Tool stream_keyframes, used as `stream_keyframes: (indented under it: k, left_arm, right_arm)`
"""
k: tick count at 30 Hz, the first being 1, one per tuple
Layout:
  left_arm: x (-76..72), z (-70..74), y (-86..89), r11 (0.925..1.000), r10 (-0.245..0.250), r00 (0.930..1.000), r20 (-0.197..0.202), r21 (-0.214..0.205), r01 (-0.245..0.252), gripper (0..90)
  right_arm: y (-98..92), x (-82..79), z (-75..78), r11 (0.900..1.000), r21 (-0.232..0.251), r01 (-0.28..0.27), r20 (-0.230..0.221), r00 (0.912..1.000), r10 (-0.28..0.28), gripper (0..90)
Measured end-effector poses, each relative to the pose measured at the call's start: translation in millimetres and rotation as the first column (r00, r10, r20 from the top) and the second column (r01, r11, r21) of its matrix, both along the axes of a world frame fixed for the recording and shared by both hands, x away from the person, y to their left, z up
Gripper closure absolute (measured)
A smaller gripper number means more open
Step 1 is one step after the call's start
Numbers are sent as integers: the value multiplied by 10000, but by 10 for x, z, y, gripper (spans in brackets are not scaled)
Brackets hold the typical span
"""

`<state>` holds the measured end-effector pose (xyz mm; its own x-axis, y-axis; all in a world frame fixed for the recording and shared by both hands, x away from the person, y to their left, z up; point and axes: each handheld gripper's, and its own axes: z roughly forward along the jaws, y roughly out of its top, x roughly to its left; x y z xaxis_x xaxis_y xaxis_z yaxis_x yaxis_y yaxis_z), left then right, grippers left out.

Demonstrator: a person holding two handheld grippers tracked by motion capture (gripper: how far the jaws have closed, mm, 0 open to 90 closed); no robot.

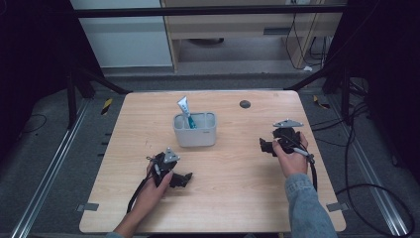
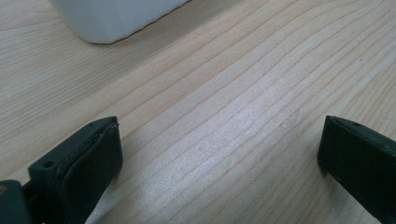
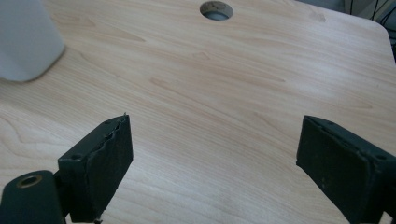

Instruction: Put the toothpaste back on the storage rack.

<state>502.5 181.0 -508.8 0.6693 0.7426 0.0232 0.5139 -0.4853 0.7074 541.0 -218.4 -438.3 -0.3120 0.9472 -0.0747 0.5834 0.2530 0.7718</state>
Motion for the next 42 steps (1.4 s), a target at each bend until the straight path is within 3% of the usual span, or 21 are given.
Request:
stream_keyframes:
  k: [15, 28, 42]
  left_arm:
    - [-2, -1, -2, 10000, 24, 10000, -15, -22, -24, 0]
    - [-2, -1, -2, 10000, 26, 10000, -13, -26, -26, 0]
    - [-2, -1, -2, 10000, 24, 10000, -13, -23, -24, 0]
  right_arm:
    - [-206, -58, -325, 9986, 23, 529, -522, 9972, -527, 107]
    - [-217, -70, -487, 9986, 109, 509, -811, 9955, -499, 104]
    - [-266, -30, -620, 9949, 428, 911, -1001, 9912, -864, 101]
